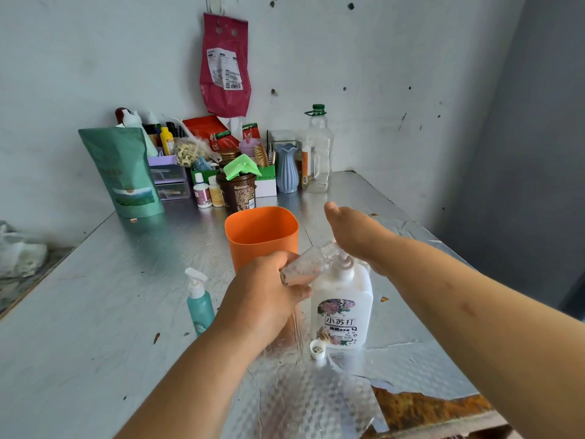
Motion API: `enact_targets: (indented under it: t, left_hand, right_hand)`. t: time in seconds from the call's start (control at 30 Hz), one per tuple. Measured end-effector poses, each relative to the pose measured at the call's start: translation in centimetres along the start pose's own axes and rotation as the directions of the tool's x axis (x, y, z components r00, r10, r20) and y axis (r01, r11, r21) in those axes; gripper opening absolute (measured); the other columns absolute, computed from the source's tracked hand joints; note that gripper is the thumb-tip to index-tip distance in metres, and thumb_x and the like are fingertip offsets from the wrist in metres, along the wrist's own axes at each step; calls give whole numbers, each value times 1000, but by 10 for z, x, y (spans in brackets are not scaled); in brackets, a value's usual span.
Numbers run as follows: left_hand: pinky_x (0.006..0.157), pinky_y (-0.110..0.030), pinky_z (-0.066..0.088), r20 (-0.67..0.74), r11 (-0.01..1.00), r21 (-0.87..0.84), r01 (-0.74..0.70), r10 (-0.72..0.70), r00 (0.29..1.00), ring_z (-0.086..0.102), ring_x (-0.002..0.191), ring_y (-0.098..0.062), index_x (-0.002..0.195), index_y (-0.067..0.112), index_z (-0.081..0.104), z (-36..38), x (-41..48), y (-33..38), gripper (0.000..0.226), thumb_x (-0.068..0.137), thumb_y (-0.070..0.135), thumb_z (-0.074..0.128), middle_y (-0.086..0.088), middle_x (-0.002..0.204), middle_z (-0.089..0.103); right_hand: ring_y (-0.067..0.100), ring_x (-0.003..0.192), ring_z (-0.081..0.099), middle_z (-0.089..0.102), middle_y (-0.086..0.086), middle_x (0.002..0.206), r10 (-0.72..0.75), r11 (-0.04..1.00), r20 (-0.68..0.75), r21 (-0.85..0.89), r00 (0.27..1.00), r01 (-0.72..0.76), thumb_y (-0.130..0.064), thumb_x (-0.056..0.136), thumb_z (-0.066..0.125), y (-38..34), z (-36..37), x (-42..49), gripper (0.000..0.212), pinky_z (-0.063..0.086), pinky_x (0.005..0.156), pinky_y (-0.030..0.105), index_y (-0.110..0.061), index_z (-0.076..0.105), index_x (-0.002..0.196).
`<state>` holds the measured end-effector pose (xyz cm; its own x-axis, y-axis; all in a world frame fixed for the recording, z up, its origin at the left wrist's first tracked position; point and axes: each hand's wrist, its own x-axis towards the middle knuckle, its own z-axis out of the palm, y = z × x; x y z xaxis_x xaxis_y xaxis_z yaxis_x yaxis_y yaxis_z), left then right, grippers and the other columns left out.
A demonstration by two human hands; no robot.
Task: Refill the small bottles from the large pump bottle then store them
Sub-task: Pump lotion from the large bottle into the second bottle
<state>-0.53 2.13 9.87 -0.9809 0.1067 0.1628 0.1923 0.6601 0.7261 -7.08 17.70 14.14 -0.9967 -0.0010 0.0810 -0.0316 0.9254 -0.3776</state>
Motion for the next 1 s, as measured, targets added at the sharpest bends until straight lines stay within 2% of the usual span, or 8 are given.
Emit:
enact_targets:
  t: [0.13, 0.3, 0.47, 0.57, 0.7, 0.8, 0.93, 1.0]
  left_hand:
    - [84, -33, 53, -1, 1000, 3, -5, 5, 1000, 63, 94, -8, 113, 36, 65, 0, 0, 0, 32, 83, 29, 75, 17, 103, 69]
    - [83, -35, 53, 6, 1000, 0, -2, 2, 1000, 64, 92, -7, 111, 37, 67, 1, 2, -4, 31, 82, 31, 76, 18, 100, 70]
    - [82, -36, 54, 23, 1000, 3, 16, -17, 1000, 65, 90, -8, 110, 37, 67, 6, 3, -8, 30, 82, 32, 76, 17, 97, 71]
    - [82, -36, 54, 27, 1000, -8, 23, -23, 999, 65, 89, -7, 109, 36, 67, 5, 2, -7, 29, 82, 31, 77, 17, 96, 71]
    - [76, -26, 50, 19, 1000, -10, 10, -9, 1000, 64, 90, -5, 110, 36, 67, 2, 1, -4, 30, 82, 31, 76, 18, 99, 70]
    - [72, -23, 47, 15, 1000, -7, -5, 5, 1000, 63, 90, -5, 111, 35, 67, -1, 2, -2, 31, 82, 30, 76, 18, 100, 70]
    - [79, -29, 51, 19, 1000, -6, -4, 4, 1000, 64, 91, -6, 113, 34, 67, -2, 1, -1, 32, 82, 31, 76, 17, 100, 70]
    - [83, -32, 52, 17, 1000, -6, 0, 0, 1000, 64, 93, -7, 113, 34, 66, -1, 1, -1, 32, 82, 31, 76, 17, 101, 70]
  right_hand:
    - [24, 87, 36, 24, 1, 68, -6, 997, 23, -73, 1000, 7, 1, 93, 25, 0, 2, 2, 19, 25, 78, 38, -16, 18, 98]
    - [22, 89, 33, 21, -2, 68, -39, 993, 51, -109, 998, 45, 2, 92, 24, 2, 5, 2, 26, 31, 83, 44, -18, 29, 107]
    - [24, 92, 35, 25, -2, 70, -26, 994, 42, -102, 999, 30, 2, 92, 23, 6, 11, 0, 22, 29, 106, 50, -19, 22, 101]
    - [31, 107, 45, 33, 5, 89, -23, 994, 23, -105, 999, 26, 6, 89, 23, 2, 13, 0, 42, 25, 111, 52, -12, 34, 125]
    - [22, 90, 32, 22, 0, 68, -29, 997, -42, -68, 999, 26, 5, 90, 22, 2, 6, -1, 38, 29, 106, 53, -13, 31, 123]
    - [23, 88, 32, 19, -2, 67, -2, 1000, -54, -16, 999, 2, 5, 91, 23, 0, -2, -2, 43, 32, 103, 53, -9, 29, 131]
    - [24, 87, 33, 23, 0, 68, 37, 998, -45, 56, 998, -34, 1, 93, 23, -1, -1, -2, 16, 34, 99, 48, -14, 22, 99]
    - [24, 86, 32, 26, 2, 68, 47, 997, -7, 62, 999, -46, -1, 96, 21, -2, -1, -4, 18, 31, 87, 40, -13, 23, 82]
